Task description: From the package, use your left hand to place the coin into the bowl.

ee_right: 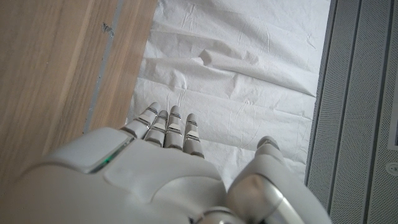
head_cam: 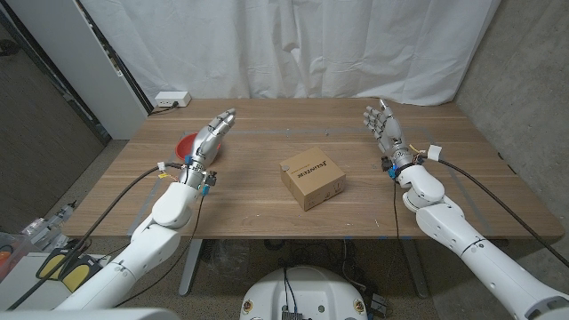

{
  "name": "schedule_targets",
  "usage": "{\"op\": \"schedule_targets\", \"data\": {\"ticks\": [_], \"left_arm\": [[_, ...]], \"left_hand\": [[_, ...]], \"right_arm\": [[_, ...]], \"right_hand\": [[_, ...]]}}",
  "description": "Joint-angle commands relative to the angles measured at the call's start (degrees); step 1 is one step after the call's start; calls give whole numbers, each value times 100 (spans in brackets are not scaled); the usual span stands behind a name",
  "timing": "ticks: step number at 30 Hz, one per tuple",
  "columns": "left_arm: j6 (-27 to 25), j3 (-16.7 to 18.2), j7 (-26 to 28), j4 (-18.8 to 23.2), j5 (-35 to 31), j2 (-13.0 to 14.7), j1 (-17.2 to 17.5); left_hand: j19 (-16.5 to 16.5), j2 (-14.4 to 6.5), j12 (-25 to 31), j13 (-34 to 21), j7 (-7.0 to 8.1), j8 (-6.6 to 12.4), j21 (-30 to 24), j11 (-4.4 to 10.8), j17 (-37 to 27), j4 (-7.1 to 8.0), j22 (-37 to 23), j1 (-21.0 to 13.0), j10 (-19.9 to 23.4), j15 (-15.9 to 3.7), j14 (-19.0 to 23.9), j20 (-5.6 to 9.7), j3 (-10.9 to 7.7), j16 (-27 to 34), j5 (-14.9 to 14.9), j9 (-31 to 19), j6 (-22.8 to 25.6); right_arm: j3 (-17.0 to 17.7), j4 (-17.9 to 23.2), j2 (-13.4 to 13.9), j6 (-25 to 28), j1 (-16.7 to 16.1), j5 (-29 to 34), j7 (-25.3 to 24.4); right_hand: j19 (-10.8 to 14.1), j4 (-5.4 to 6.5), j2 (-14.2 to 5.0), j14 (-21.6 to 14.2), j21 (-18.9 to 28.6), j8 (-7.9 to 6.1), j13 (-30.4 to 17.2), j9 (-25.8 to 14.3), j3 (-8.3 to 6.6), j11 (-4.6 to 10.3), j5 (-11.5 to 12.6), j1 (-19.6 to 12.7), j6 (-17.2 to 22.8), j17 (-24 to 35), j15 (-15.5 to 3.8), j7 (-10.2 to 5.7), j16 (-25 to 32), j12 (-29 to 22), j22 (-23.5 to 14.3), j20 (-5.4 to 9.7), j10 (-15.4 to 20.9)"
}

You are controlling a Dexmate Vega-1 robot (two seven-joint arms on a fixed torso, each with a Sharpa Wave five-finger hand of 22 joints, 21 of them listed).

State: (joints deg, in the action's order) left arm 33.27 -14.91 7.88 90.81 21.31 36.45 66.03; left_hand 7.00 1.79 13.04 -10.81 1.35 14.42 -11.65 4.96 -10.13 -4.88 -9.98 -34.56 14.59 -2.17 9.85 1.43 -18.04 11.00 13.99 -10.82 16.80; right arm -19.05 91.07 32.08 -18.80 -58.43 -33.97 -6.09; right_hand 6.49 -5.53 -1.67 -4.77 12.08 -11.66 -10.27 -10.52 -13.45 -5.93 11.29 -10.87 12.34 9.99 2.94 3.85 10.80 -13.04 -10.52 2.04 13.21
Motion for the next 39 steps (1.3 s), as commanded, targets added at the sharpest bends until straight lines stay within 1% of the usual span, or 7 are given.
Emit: {"op": "schedule_targets", "data": {"ticks": [1,6,18,25,29,34,39], "left_arm": [[458,171,117,-83,-352,18,266],[499,256,279,-24,-561,-9,404],[539,519,674,244,-1308,24,774],[540,706,1042,336,-1909,-49,941],[523,802,1310,356,-2414,-98,976],[346,905,1749,483,-3140,-187,1046],[100,939,2055,629,-3749,-160,1099]], "left_hand": [[-47,22,-27,-30,25,63,12,76,-9,-112,-26,-194,27,-247,40,2,-39,-3,31,-17,192],[-46,24,-30,-35,32,102,14,128,-6,-243,-26,-434,83,-273,69,11,-99,-3,42,-21,362],[-35,48,-59,-46,219,139,15,295,0,-516,-26,-1165,166,-362,133,33,-266,-7,66,-30,594],[4,81,-54,-53,259,173,2,365,6,-539,-27,-1520,261,-434,229,92,-321,7,49,-38,752],[18,100,-57,-55,277,193,-2,371,8,-535,-28,-1599,278,-448,255,104,-326,8,42,-40,825],[43,123,-47,-59,279,204,-10,396,10,-527,-29,-1711,339,-476,288,105,-333,8,31,-43,882],[50,145,-71,-64,319,209,-10,406,12,-516,-31,-1827,320,-495,267,124,-337,-14,20,-46,929]], "right_arm": [[-25,347,-17,48,-222,195,-326],[-45,406,-22,121,-250,163,-330],[-118,451,-77,118,-219,302,-401],[-110,547,-89,98,-320,330,-482],[-90,524,-114,8,-365,333,-488],[-68,536,-119,-37,-414,333,-500],[-38,548,-117,-54,-446,280,-479]], "right_hand": [[39,-36,10,-64,-6,-4,-24,-25,-29,-8,-10,-68,52,21,9,-33,-9,13,-12,125,41],[40,-39,7,-66,-8,-7,-25,-26,-28,0,-13,-73,68,22,11,-42,-11,15,-13,120,44],[36,-44,4,-72,-13,-4,-26,-27,-25,3,-18,-77,83,24,15,-42,-11,19,-14,113,52],[37,-46,4,-73,-14,-3,-27,-28,-21,11,-22,-78,91,25,23,-49,-13,19,-14,111,60],[37,-48,4,-76,-15,-1,-28,-28,-19,-4,-23,-78,94,25,23,-52,-13,17,-14,107,70],[38,-50,4,-70,-16,1,-28,-29,-17,-4,-25,-79,96,26,20,-52,-16,19,-15,103,72],[35,-51,4,-73,-18,3,-28,-29,-15,-7,-26,-79,98,27,19,-54,-16,20,-15,100,76]]}}
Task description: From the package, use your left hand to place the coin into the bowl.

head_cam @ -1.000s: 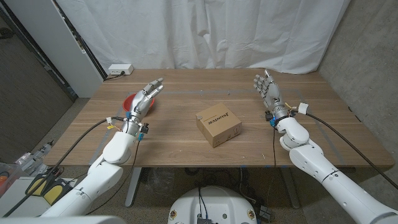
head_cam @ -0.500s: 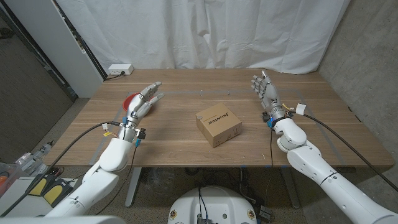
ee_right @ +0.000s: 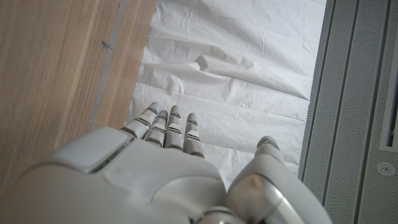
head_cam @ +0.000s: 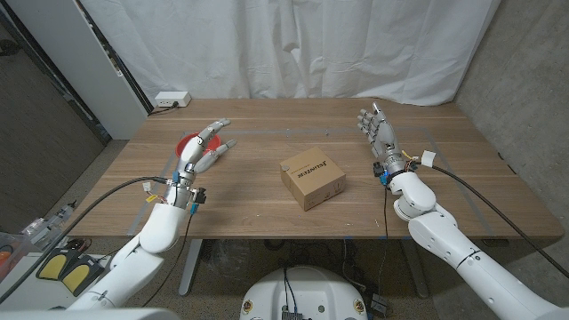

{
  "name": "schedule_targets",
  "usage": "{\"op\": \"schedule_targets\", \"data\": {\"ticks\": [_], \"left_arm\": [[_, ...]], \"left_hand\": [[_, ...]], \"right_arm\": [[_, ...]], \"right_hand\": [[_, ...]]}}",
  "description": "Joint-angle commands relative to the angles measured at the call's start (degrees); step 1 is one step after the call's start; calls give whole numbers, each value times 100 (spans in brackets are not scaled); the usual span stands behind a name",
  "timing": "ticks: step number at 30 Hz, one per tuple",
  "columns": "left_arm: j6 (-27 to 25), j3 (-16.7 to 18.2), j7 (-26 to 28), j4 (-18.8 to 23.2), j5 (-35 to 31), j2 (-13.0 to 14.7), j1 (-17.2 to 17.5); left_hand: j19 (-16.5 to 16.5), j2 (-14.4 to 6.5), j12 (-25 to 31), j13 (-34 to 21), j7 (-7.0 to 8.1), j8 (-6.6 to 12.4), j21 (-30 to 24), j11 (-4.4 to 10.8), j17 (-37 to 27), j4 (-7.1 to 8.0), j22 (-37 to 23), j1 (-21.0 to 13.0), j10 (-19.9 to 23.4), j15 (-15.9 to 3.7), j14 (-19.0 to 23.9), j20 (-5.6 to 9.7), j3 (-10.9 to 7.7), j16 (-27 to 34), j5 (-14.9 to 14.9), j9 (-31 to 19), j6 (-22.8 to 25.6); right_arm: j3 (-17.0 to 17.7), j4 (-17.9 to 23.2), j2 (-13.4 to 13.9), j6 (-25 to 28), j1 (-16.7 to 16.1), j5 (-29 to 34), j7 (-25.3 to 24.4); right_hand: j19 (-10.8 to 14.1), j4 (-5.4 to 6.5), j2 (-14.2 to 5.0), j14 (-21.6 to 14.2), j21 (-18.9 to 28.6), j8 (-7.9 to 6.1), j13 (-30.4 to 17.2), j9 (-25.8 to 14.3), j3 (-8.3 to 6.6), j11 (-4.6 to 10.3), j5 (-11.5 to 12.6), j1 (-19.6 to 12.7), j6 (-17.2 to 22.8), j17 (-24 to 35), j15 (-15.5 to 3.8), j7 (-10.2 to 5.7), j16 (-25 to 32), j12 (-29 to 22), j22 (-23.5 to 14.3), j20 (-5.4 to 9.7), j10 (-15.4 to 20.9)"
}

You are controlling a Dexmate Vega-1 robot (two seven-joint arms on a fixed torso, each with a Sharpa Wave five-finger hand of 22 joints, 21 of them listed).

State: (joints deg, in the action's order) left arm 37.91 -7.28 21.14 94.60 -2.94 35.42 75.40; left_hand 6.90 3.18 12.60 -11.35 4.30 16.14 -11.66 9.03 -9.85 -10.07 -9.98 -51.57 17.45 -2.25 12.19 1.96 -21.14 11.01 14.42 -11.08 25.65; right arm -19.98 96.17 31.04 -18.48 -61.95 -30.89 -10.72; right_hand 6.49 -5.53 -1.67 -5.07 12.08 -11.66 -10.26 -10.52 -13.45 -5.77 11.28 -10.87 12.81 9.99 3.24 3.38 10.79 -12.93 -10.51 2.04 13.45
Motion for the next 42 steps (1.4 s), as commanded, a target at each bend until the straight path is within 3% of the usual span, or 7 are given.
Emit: {"op": "schedule_targets", "data": {"ticks": [1,8,19,27,31,34,42], "left_arm": [[-407,178,808,281,-1428,-64,178],[-648,131,1162,415,-1912,1,231],[-991,12,1594,597,-2474,202,262],[-1341,-22,1824,816,-2835,439,359],[-1550,2,1800,969,-2897,596,430],[-1698,20,1833,1078,-2977,683,483],[-2143,73,1957,1343,-3361,944,622]], "left_hand": [[51,18,-55,-11,28,35,-4,-14,-17,12,-32,-150,-28,-492,9,83,-23,-27,-27,-21,48],[-278,15,-240,-26,105,-25,82,-94,-46,135,-36,-295,-740,-325,-621,131,39,-134,-69,-24,92],[-712,-123,-233,-18,578,45,105,-195,-49,178,-35,-567,-1655,-251,-1402,174,118,-122,-112,9,708],[-765,-246,-198,-8,573,35,79,-370,-44,131,-29,-817,-1822,-213,-1541,227,75,-98,-131,19,856],[-772,-274,-183,-5,539,-3,74,-388,-40,111,-25,-909,-1843,-205,-1557,206,61,-89,-141,18,809],[-784,-270,-166,-1,360,-79,69,-376,-34,108,-21,-977,-1867,-201,-1573,202,82,-80,-165,13,684],[-820,-287,-154,1,390,-98,73,-377,-31,110,-20,-1043,-1892,-216,-1619,189,93,-84,-185,7,697]], "right_arm": [[60,44,-10,-89,-103,-25,-19],[82,61,-2,-76,-146,-61,-18],[112,114,21,-93,-212,-40,-48],[115,61,-6,-90,-194,-101,-15],[98,18,-20,-82,-152,-117,19],[95,-5,-38,-91,-128,-135,33],[73,-99,-79,-121,-18,-181,123]], "right_hand": [[37,-52,3,-43,-18,3,-29,-30,-14,-24,-26,-80,52,27,-12,-8,-16,7,-16,102,56],[23,-54,3,-44,-24,5,-30,-30,-11,-18,-28,-80,58,28,-11,-12,-16,12,-16,90,53],[1,-55,3,-27,-34,8,-31,-31,-4,-11,-31,-78,66,29,-3,-23,-24,11,-16,80,67],[-7,-55,3,-23,-38,10,-32,-32,1,-3,-32,-73,72,30,-2,-22,-25,11,-17,73,79],[-9,-55,3,-21,-39,9,-32,-32,2,-6,-32,-73,77,31,0,-24,-25,11,-17,73,80],[-11,-55,1,-21,-39,9,-32,-32,3,-3,-33,-73,82,31,8,-24,-25,13,-17,74,80],[-13,-56,0,-22,-40,9,-33,-33,6,-6,-33,-72,88,31,0,-25,-24,13,-17,71,86]]}}
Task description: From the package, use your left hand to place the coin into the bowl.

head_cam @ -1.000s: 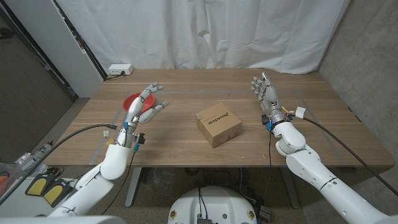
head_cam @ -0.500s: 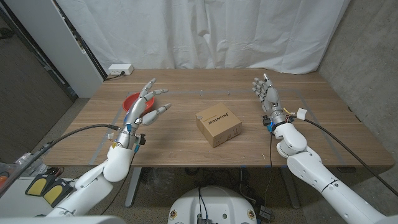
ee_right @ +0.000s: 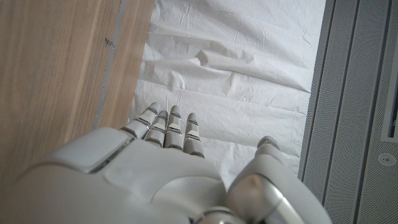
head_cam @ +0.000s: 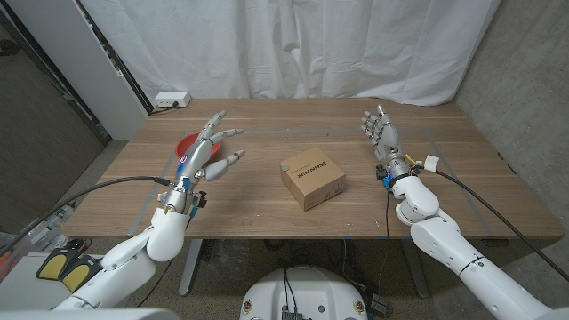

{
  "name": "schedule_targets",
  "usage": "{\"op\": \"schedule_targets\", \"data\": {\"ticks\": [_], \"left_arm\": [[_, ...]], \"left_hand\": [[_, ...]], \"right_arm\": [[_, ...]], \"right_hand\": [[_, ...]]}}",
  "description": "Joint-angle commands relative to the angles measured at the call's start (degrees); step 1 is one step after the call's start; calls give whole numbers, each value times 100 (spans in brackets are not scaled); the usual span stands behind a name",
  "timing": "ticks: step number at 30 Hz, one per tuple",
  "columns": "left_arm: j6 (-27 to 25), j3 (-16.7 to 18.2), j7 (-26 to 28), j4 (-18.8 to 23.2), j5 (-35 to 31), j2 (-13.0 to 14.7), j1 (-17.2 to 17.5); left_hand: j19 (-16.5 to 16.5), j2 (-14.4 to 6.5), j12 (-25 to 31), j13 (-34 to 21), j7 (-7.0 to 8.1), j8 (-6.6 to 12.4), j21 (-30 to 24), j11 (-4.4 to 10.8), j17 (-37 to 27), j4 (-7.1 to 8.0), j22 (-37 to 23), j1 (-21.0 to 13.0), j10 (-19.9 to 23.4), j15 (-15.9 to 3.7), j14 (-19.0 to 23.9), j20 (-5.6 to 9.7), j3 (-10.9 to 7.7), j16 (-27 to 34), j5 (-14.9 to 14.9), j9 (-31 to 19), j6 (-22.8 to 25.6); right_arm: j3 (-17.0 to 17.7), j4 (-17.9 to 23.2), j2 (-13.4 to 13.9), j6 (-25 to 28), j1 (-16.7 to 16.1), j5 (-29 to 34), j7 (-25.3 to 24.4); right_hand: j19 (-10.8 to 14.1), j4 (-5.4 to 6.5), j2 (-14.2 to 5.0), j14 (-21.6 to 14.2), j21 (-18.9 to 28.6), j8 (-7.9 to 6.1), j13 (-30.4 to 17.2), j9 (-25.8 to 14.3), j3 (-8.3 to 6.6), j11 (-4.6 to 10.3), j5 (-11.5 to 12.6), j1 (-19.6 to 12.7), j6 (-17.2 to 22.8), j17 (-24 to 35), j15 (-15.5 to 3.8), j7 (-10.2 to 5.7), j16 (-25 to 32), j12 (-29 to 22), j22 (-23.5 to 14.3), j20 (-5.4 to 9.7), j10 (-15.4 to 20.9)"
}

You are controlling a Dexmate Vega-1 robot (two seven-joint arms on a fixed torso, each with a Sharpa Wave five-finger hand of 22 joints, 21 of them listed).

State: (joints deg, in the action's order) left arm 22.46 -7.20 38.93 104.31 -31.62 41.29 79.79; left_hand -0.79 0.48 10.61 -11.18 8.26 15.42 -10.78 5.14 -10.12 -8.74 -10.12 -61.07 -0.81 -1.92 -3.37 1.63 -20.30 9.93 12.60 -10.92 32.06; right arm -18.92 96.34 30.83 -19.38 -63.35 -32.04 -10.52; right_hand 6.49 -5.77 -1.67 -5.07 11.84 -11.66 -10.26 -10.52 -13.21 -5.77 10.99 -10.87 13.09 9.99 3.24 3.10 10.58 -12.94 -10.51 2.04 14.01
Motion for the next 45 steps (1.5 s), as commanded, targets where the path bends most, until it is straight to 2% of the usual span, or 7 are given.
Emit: {"op": "schedule_targets", "data": {"ticks": [1,13,23,33,37,41,45], "left_arm": [[-661,63,190,397,-540,384,192],[-1653,-242,302,688,-1423,715,195],[-2536,-818,632,638,-2248,929,-35],[-3198,-1386,475,583,-2684,1187,-372],[-3201,-1580,474,502,-2619,1258,-534],[-3086,-1736,430,484,-2475,1343,-682],[-2645,-1786,279,532,-1958,1459,-791]], "left_hand": [[-52,-19,49,-16,-2,-27,-15,17,-3,-23,-6,-102,-64,-253,-65,222,9,24,-5,-10,61],[-69,-69,81,-12,19,-35,-24,-2,0,-26,-4,-239,-48,-278,-62,200,11,43,-40,-18,139],[-42,-73,169,-6,93,15,-49,87,6,-5,-4,-342,169,-385,91,214,69,94,-92,-22,398],[-5,-101,175,-4,108,38,-64,110,6,4,-5,-423,217,-417,126,188,97,89,-110,-23,547],[-40,-120,145,-3,39,4,-53,115,4,17,-6,-461,158,-405,49,194,120,57,-124,-27,519],[-107,-101,98,-3,98,-84,-32,105,2,40,-7,-457,38,-394,-37,174,171,33,-139,-30,355],[-193,-51,70,-4,162,-178,-13,81,0,70,-8,-422,-68,-368,-155,148,250,13,-140,-33,182]], "right_arm": [[-35,-115,-58,-26,131,-58,98],[40,-1,48,34,132,-180,188],[234,322,166,-36,-138,-422,248],[362,567,319,178,-277,-400,60],[385,630,354,281,-305,-401,-7],[384,691,368,368,-320,-390,-67],[372,771,374,441,-327,-321,-166]], "right_hand": [[-14,-32,0,-22,-17,10,-33,-33,-18,-8,-4,-71,61,31,2,2,-3,14,-18,72,30],[-12,-28,3,-18,-16,8,-34,-34,-7,-1,-6,-58,78,34,-5,-4,-3,17,-18,74,35],[2,-26,-1,-42,-11,2,-35,-35,-1,-5,-5,-53,110,34,-10,-2,6,3,-18,78,81],[12,-33,-13,-46,-8,-1,-36,-35,-5,4,-2,-66,132,32,-29,-16,5,1,-18,81,98],[11,-34,-14,-47,-9,1,-36,-36,-4,6,-2,-67,135,32,-27,-16,4,4,-18,83,96],[12,-35,-14,-48,-9,2,-36,-36,-1,7,-2,-66,137,32,-25,-16,4,5,-18,88,100],[12,-36,-14,-50,-9,4,-37,-36,0,3,-2,-66,139,32,-24,-16,4,6,-18,84,101]]}}
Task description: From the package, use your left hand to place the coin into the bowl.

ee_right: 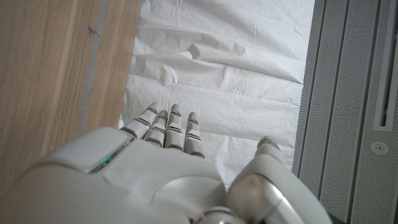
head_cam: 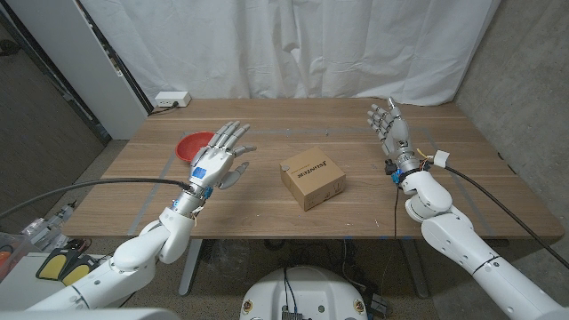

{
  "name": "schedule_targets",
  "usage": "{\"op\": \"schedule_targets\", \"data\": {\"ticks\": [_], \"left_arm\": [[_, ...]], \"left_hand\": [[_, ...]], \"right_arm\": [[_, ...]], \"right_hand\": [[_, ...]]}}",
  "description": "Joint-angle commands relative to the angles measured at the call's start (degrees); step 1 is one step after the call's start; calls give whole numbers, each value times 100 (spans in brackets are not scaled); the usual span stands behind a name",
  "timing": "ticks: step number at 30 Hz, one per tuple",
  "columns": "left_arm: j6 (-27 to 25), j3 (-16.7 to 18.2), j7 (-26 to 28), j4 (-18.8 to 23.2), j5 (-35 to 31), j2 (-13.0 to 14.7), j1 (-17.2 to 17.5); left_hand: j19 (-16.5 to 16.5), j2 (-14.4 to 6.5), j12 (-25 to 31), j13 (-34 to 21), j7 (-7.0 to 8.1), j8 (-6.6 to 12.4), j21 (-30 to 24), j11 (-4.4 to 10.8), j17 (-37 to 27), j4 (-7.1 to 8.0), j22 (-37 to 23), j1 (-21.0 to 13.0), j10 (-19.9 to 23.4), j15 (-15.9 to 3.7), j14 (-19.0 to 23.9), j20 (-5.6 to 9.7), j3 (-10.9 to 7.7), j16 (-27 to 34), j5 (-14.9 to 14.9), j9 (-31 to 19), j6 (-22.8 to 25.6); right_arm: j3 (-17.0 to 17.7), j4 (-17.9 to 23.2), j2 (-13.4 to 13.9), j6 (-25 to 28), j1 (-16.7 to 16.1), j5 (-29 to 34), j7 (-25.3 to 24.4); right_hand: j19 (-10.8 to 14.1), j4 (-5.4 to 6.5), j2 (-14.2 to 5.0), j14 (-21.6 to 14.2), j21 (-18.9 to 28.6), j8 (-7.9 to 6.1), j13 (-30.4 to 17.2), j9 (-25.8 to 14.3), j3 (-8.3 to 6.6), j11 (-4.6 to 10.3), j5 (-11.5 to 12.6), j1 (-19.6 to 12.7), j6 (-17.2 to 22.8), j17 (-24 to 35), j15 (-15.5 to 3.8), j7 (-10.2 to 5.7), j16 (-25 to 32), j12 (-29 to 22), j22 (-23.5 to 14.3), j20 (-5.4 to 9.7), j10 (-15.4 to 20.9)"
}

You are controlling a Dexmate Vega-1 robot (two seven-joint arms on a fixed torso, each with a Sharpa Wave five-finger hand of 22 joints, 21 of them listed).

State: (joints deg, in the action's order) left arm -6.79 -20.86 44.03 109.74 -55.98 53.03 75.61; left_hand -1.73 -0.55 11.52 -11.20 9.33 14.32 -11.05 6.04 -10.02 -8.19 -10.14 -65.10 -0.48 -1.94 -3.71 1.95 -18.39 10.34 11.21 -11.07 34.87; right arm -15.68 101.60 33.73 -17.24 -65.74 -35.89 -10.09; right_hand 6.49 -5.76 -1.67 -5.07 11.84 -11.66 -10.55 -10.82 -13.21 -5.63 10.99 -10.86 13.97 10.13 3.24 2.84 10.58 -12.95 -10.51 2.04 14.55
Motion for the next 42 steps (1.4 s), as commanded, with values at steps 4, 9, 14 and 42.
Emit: {"op": "schedule_targets", "data": {"ticks": [4,9,14,42], "left_arm": [[467,-464,-375,59,670,351,-453],[673,-534,-421,60,786,344,-549],[714,-665,-442,24,696,248,-656],[788,-1372,-160,-726,623,-386,-1257]], "left_hand": [[-146,79,-35,-2,105,-89,21,-8,-11,31,-7,4,-166,-362,-187,105,103,-34,5,-19,-121],[-174,97,-33,-2,130,-103,20,-24,-11,44,-7,19,-196,-354,-221,77,142,-27,14,-21,-133],[-174,81,-4,-1,143,-6,3,-45,-10,63,-7,13,-169,-351,-207,36,186,-2,29,-28,153],[-133,4,42,5,92,3,-36,-12,-4,17,-10,-227,-107,-369,-164,-53,248,26,34,-39,364]], "right_arm": [[46,260,68,232,-94,85,-241],[43,238,66,239,-86,72,-214],[50,210,89,298,-56,41,-189],[112,320,267,809,-56,-40,-407]], "right_hand": [[14,-36,-14,-46,-9,7,-8,-7,3,-11,-3,-65,47,18,-16,4,2,9,-18,83,48],[15,-37,-15,-50,-9,8,-8,-7,5,-6,-3,-64,52,19,-17,7,3,10,-18,81,49],[16,-36,-14,-52,-9,10,-9,-8,8,-9,-3,-61,51,19,-17,8,4,10,-18,81,53],[18,-27,-10,-59,-10,21,-11,-9,30,3,-5,-34,49,24,-24,3,6,16,-18,73,63]]}}
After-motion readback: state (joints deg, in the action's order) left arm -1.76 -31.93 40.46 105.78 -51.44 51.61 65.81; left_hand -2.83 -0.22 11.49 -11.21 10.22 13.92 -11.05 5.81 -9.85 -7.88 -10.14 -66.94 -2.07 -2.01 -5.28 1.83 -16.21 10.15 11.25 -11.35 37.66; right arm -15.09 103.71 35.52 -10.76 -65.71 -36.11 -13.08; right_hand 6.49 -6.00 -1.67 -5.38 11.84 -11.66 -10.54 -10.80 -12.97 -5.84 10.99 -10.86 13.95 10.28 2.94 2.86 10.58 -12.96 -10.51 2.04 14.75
